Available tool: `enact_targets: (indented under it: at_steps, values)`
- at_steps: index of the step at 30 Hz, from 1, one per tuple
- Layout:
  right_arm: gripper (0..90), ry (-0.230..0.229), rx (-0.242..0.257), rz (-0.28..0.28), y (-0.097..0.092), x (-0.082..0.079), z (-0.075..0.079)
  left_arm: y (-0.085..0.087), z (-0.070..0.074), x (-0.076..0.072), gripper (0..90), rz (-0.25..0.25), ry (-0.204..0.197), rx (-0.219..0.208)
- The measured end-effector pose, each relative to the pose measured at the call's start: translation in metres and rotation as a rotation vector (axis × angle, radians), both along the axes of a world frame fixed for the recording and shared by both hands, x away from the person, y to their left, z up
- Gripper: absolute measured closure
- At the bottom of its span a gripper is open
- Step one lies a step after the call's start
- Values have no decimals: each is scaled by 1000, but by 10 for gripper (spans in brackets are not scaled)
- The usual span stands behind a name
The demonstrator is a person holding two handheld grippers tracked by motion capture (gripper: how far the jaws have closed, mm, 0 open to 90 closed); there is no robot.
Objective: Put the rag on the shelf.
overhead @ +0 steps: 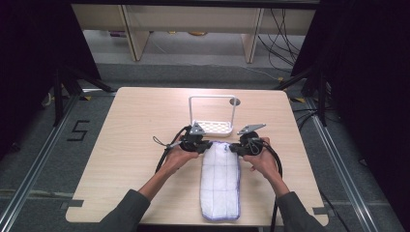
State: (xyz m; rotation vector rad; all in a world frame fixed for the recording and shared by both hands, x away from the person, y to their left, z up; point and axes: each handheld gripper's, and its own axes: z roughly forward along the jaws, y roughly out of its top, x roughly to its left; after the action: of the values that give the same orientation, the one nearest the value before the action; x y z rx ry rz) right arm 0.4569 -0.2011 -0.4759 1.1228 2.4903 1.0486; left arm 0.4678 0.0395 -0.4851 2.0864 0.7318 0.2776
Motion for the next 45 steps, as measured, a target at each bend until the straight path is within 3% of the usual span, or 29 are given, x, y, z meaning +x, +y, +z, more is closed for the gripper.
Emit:
enact_targets:
  at_steps: [2, 4, 6, 7, 8, 10, 11, 16, 19, 26, 27, 30, 35, 43, 45]
  values:
    - [825, 13, 1, 2, -1, -5, 7, 1, 7, -4, 851, -6, -7, -18]
    - [826, -27, 8, 0, -1, -8, 9, 4, 13, -8, 851, -18, -12, -20]
    - [826, -20, 8, 16, -2, -12, 16, 5, 18, -11, 851, -18, -17, -37]
    - [826, -27, 11, 20, -2, -14, 18, 8, 22, -13, 850, -28, -26, -22]
    - [827, -13, 17, 13, -1, -17, 21, 8, 24, -15, 850, -25, -25, -42]
    - [827, -33, 20, 26, -1, -19, 26, 11, 29, -19, 850, -30, -31, -49]
    - [827, -41, 46, 13, 1, -22, 27, 12, 32, -20, 850, -33, -36, -49]
    - [827, -56, 50, 55, 3, -31, 46, 21, 48, -27, 851, -41, -54, -69]
    - [829, -83, 68, 72, 4, -36, 57, 25, 61, -33, 851, -49, -63, -70]
    - [833, -121, 96, 94, 5, -47, 85, 32, 97, -51, 852, -77, -84, -117]
    - [833, -130, 97, 100, 4, -48, 90, 34, 104, -53, 852, -75, -96, -102]
    - [835, -159, 102, 113, 6, -51, 107, 37, 121, -53, 852, -75, -106, -90]
    - [837, -189, 113, 121, 10, -47, 136, 43, 146, -49, 852, -51, -128, -103]
    - [839, -249, 139, 112, 19, -25, 175, 51, 187, -33, 850, -11, -185, -88]
    - [840, -266, 154, 108, 21, -20, 182, 53, 194, -29, 850, 4, -181, -99]
